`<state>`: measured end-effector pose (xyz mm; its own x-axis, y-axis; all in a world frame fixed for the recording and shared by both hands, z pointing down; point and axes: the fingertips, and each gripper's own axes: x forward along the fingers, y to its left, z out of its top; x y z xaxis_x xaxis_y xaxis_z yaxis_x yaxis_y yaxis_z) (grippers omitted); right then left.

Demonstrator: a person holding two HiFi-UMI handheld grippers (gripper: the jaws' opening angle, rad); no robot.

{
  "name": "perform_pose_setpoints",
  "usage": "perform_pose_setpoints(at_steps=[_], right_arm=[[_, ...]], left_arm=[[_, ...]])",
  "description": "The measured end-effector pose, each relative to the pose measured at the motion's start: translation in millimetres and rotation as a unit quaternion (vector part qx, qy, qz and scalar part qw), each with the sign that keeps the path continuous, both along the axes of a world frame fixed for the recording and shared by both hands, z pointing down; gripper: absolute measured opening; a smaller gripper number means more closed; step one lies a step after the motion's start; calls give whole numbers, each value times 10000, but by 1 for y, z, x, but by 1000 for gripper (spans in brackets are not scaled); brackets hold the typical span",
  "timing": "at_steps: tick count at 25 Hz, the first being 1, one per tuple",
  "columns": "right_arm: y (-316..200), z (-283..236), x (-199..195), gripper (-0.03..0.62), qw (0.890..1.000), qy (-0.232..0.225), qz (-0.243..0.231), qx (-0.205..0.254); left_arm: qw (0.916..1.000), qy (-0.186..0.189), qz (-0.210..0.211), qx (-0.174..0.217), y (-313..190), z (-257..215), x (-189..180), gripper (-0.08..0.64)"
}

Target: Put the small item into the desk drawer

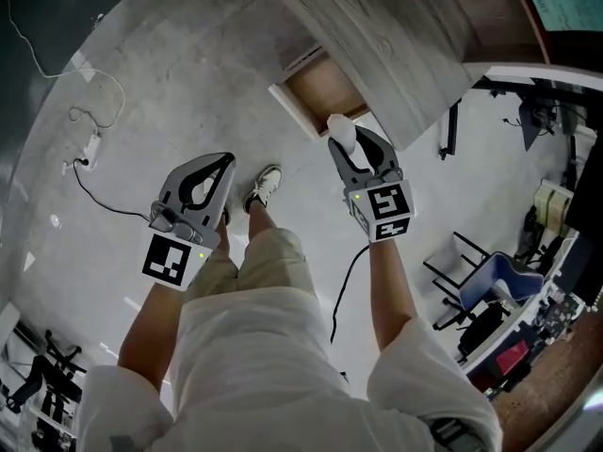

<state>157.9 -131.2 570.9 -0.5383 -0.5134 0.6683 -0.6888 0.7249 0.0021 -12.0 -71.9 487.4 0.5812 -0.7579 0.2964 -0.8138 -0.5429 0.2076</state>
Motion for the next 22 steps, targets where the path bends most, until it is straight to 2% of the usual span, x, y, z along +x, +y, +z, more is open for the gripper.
perform_pose_setpoints(at_steps=[13, 22], right_arm=[[-25, 67, -15, 161, 9987, 205, -347, -321], [-40, 101, -15, 161, 9961, 549, -554, -412]], left_arm=[[9991, -71, -264, -339, -8, 55, -7, 5], [9981, -144, -417, -430, -13, 55, -8, 5]])
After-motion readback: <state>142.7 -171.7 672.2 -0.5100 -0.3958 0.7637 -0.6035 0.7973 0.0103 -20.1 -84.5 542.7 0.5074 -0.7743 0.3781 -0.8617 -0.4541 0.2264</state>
